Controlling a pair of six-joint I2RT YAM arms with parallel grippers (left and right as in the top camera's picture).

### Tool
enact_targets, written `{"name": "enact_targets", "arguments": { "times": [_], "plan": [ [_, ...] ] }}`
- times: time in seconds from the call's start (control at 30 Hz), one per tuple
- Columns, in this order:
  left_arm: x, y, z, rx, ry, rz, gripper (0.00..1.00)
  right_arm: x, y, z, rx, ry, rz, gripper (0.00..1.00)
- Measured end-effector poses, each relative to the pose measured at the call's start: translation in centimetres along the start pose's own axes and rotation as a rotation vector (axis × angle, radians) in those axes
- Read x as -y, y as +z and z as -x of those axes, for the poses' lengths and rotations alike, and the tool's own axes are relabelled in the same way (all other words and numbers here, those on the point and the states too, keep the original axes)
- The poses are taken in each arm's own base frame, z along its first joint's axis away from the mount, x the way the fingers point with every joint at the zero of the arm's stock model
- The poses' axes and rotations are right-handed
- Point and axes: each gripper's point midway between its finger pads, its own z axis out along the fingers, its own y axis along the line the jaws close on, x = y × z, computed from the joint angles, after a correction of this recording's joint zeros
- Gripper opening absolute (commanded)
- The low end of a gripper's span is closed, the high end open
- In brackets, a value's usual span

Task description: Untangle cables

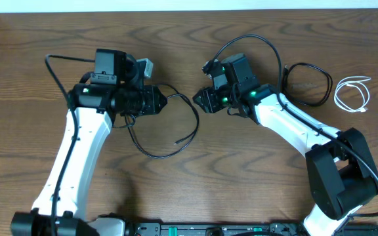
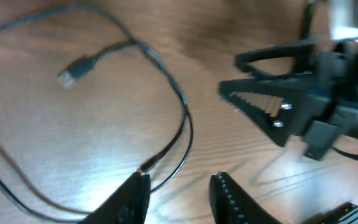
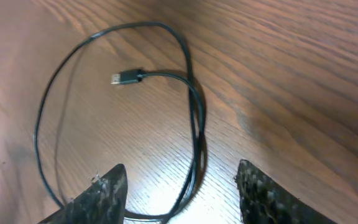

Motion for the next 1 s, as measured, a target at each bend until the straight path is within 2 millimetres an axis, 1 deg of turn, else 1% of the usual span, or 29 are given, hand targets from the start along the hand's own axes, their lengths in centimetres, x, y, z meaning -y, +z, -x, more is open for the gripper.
{"name": "enact_targets", "arguments": {
  "times": [0.07,0.17,0.27,0.4,0.5,0.57,0.63,0.7,0.77,0.8,0.87,1.0],
  "plan": [
    [-0.6,1.1,-0.7,-0.04,-0.037,0.021,0.39,0.9,-0.1,-0.4,-0.014,0.037,-0.048,0.55],
    [-0.8,3.1,-2.4,-0.12,-0.055,0.036,0.39,2.4,-0.4,-0.4,-0.009,0.086,-0.098,0.55],
    [-0.1,5.6,-4.2,-0.212,-0.033,0.046,0.39,4.9,-1.2,0.0,0.008,0.157,-0.153,0.56],
    [1.1,8.2,-5.9,-0.291,0.017,0.049,0.39,7.9,-2.4,0.1,0.021,0.245,-0.201,0.55],
    [1.7,10.4,-7.3,-0.353,0.05,0.059,0.39,9.9,-3.3,0.0,0.027,0.299,-0.22,0.55],
    [1.8,11.8,-7.8,-0.375,0.069,0.065,0.39,10.8,-3.8,-0.1,0.027,0.332,-0.226,0.55],
    [1.9,13.1,-8.0,-0.379,0.089,0.066,0.39,11.3,-4.1,-0.2,0.025,0.35,-0.229,0.54],
    [2.1,14.4,-8.0,-0.376,0.106,0.061,0.39,11.3,-4.1,-0.3,0.023,0.356,-0.225,0.54],
    [2.1,15.3,-8.0,-0.377,0.114,0.06,0.39,11.3,-4.1,-0.3,0.021,0.357,-0.221,0.54],
    [2.0,15.8,-8.3,-0.385,0.116,0.061,0.42,11.1,-4.1,-0.3,0.018,0.356,-0.219,0.54],
    [1.9,16.4,-8.5,-0.395,0.114,0.065,0.45,11.0,-4.0,-0.4,0.015,0.355,-0.216,0.54],
    [0.8,17.3,-8.9,-0.409,0.105,0.108,0.45,10.5,-3.8,-0.5,0.01,0.347,-0.209,0.54]
  ]
}}
